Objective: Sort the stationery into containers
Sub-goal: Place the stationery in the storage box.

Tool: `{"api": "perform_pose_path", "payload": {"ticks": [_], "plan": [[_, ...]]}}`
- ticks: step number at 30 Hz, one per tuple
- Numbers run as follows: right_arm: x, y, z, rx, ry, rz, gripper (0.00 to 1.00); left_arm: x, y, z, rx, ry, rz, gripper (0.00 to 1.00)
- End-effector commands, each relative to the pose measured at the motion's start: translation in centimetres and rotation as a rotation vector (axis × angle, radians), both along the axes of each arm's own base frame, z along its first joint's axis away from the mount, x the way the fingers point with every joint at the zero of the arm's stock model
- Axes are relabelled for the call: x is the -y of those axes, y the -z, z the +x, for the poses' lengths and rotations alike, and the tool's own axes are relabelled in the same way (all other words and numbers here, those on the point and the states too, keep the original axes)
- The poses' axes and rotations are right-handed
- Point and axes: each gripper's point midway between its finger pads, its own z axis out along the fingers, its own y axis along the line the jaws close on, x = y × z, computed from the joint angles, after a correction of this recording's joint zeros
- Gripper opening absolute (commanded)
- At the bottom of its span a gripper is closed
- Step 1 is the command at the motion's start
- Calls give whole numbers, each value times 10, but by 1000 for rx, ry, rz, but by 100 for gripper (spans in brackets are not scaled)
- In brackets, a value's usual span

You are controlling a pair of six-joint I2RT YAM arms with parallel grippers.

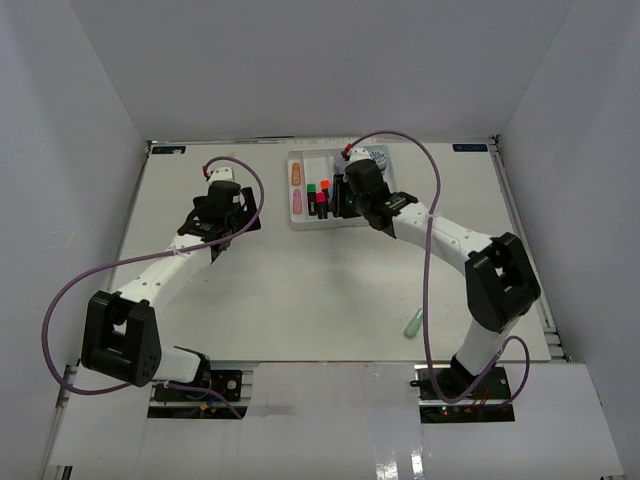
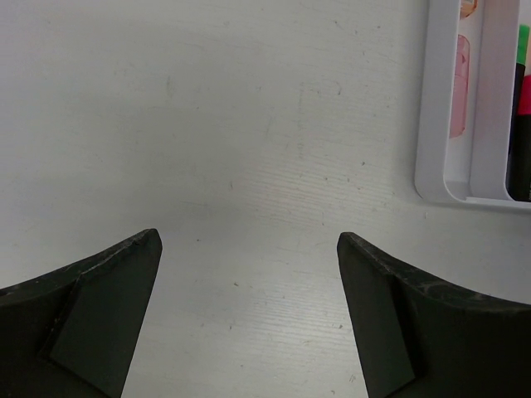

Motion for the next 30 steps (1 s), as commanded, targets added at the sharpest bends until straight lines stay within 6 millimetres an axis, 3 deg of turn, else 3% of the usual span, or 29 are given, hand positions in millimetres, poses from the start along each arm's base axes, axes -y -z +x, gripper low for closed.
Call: {"api": "perform_pose_path", "payload": {"ticks": [1, 2, 3, 4, 6, 7, 16, 25, 30], "plan": [[-37, -12, 19, 28, -64, 51, 34, -1, -17, 9, 40, -13, -20, 98], [-48, -25, 24, 49, -79, 74, 34, 0, -17, 9, 39, -10, -23, 98], [-53, -25, 27, 50, -86, 78, 35, -1, -17, 9, 40, -11, -23, 98], [-60, -14, 31, 37, -92, 70, 36, -1, -17, 9, 38, -9, -25, 98], [-73, -19, 35, 40, -103, 99, 36, -1, -16, 8, 38, -10, -29, 98], [-78, -9, 37, 23, -107, 99, 36, -1, -16, 8, 36, -9, -27, 98], [-111, 13, 56, 20, -107, 145, 40, -1, -12, 9, 20, -10, -34, 98], [-123, 35, 69, 6, -68, 169, 51, -1, -13, 8, 20, -9, -37, 98], [-120, 30, 71, 18, -51, 163, 57, -2, -15, 8, 24, -12, -38, 98]]}}
